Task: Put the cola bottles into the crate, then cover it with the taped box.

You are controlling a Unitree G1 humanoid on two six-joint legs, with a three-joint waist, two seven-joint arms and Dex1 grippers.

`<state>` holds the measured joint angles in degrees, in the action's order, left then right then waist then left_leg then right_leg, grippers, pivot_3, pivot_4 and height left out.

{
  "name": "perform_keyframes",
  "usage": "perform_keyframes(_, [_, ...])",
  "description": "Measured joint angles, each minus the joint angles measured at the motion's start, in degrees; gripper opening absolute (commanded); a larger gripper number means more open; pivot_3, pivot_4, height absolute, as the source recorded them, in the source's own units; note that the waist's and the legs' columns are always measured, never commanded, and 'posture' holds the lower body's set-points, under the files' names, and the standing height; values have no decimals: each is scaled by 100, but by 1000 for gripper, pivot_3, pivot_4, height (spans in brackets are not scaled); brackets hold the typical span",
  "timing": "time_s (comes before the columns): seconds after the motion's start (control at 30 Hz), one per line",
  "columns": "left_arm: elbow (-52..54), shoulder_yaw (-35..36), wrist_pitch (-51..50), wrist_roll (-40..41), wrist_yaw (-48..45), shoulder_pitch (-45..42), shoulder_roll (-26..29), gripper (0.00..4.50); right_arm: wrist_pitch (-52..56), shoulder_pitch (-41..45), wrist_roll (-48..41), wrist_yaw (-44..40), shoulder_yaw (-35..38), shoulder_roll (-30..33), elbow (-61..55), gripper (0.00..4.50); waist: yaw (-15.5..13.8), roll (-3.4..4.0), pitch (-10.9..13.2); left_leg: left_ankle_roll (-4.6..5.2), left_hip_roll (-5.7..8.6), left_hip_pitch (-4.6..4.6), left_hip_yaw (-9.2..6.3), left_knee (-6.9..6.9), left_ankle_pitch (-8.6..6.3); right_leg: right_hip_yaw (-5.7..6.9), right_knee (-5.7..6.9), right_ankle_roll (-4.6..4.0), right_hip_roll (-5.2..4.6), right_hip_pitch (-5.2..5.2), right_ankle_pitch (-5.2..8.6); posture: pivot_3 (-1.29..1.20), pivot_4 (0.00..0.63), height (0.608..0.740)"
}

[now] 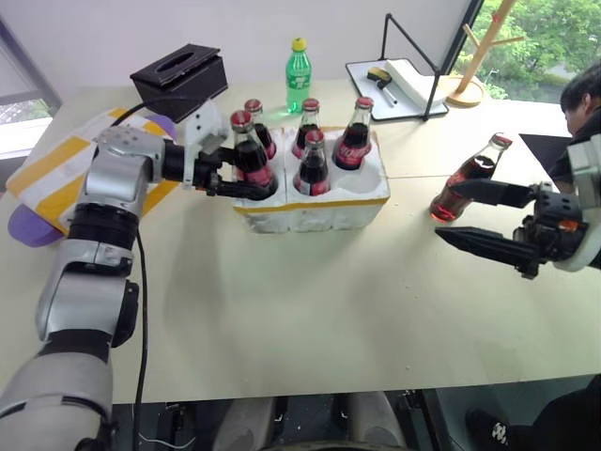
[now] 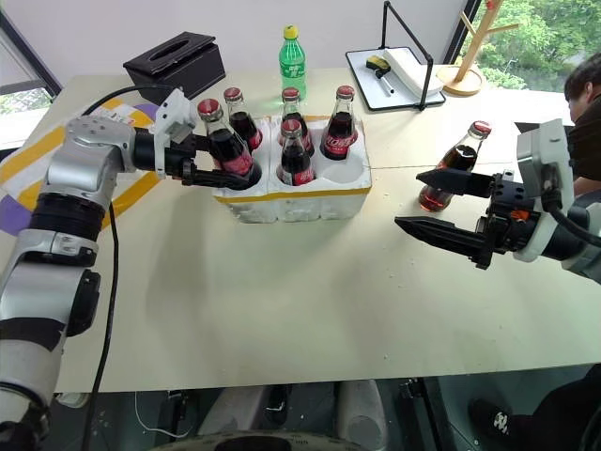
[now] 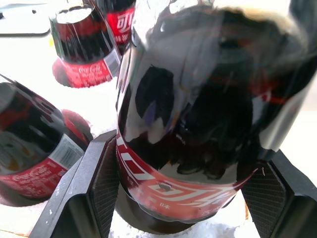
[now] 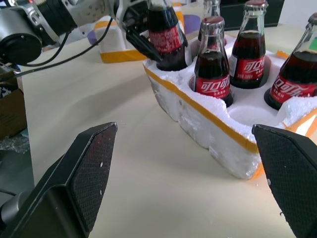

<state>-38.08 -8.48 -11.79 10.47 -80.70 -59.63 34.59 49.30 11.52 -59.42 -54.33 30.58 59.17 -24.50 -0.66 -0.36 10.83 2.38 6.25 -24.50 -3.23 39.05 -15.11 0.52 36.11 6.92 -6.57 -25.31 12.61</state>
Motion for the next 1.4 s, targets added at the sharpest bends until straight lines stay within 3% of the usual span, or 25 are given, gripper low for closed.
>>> perform_keyframes(0.27, [638,125,-278,42,232,522,42,4412,-217,50,205,-26,-145,-47,204,4500,-9,0,-1,1,1,1,-1,2,-1,0,1,0,-2,3,0,0,150,736])
perform_keyframes(0.43, [1621,493,-1161,494,211,975,532,4412,-361,30,481,54,-213,-160,400,4500,30,1,-1,-17,-4,0,0,-2,10,-1,1,0,4,-4,0,0,150,736])
perform_keyframes(0.63, [4009,1848,-3389,2358,76,1803,1806,4412,-427,-578,841,118,-34,-183,446,4500,-16,2,-1,-12,-4,2,-2,0,6,-2,0,0,3,4,0,0,150,736])
perform_keyframes(0.8, [5267,2656,-4480,3562,248,2470,2275,4412,-543,-932,1117,203,164,-194,458,4500,-19,5,-4,1,-2,28,-5,0,-2,-2,-5,-1,3,33,1,0,150,736])
perform_keyframes(1.0, [6112,2786,-4681,3949,998,3468,2131,4412,-608,-1020,1534,891,216,-681,880,4500,-19,5,-4,-3,-6,50,-6,-5,-1,-3,-3,-3,4,51,2,0,150,736])
perform_keyframes(1.4, [6605,2798,-4534,4390,1916,3992,1935,4412,-1222,-110,2427,2405,-190,-1916,1762,4500,-8,11,-4,-8,-2,52,-4,-14,1,-7,-3,-3,7,46,2,0,150,736])
